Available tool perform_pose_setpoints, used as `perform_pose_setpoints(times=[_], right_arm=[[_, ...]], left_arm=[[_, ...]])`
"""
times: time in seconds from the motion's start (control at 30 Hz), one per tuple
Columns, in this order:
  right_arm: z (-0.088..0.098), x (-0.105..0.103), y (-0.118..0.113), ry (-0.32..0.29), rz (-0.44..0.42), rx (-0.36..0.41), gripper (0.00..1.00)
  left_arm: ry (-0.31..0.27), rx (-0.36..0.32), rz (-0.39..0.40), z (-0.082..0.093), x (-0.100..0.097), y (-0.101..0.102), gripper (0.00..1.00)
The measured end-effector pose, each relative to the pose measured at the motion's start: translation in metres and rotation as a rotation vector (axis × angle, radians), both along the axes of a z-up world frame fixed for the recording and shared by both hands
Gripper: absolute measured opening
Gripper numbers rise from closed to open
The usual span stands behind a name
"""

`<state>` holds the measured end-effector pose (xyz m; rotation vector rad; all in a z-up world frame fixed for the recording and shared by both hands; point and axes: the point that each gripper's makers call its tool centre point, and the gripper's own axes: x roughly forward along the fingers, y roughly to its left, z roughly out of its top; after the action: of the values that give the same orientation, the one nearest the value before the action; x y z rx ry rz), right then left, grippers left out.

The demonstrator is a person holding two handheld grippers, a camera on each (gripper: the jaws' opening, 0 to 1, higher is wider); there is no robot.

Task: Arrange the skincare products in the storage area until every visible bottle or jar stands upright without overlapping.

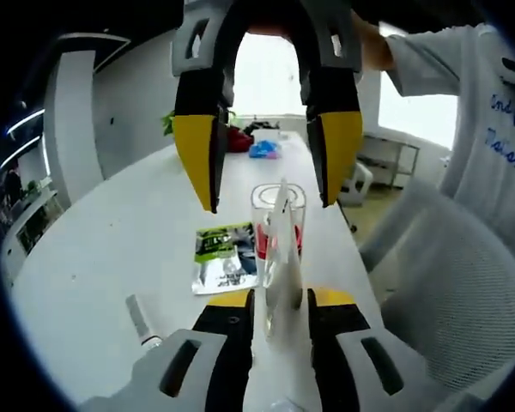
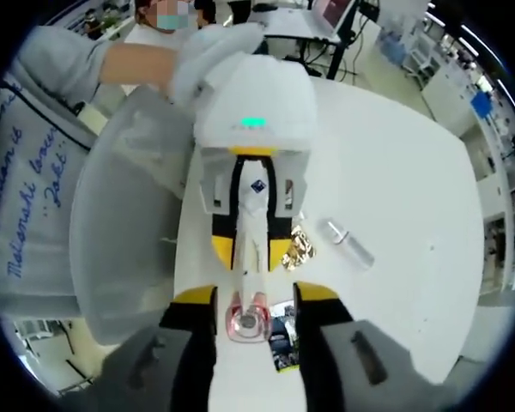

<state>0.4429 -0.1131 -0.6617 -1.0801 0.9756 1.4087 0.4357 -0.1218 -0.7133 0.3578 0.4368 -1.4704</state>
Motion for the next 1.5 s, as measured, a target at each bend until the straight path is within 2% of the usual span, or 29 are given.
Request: perform_pose_setpoints(times=[0.1,0.33,0.63,0.77,0.97,1.13,1.2,1.5], right_arm=[[-0.001,0.001,-0.001,-0.003,-0.021,0.011,0.43],[-0.008,0.001,-0.01,-0.012,-0.041,0.01,0.55],[-0.009,0.006,-0.017,-0.024,-0.103,0.044,0.66],[-0.009,0.008,-0.019,-0.03,-0.131,0.064,0.69],[-0.008,0.011,-0.026,-0.053,-0.178,0.08,0.75],[-0.008,0.012,-0.035,-0.065,-0.209,0.093,0.78],[-0.007,0.013,-0.037,-0.074,-0.224,0.105,0.8],[-0.007,0.012,-0.051,-0.104,-0.283,0.147,0.87]], left_arm=[[-0.011,0.007,0.016,0.003,0.002,0.003,0.27],[-0.029,0.026,0.113,0.009,0.016,0.016,0.35],[-0.058,0.062,0.174,0.015,0.02,0.031,0.47],[-0.066,0.095,0.238,0.015,0.028,0.039,0.52],[-0.074,0.108,0.271,0.019,0.031,0.044,0.6],[-0.06,0.119,0.303,0.024,0.03,0.049,0.68],[-0.036,0.125,0.333,0.023,0.032,0.053,0.7],[-0.036,0.163,0.404,0.026,0.033,0.07,0.82]])
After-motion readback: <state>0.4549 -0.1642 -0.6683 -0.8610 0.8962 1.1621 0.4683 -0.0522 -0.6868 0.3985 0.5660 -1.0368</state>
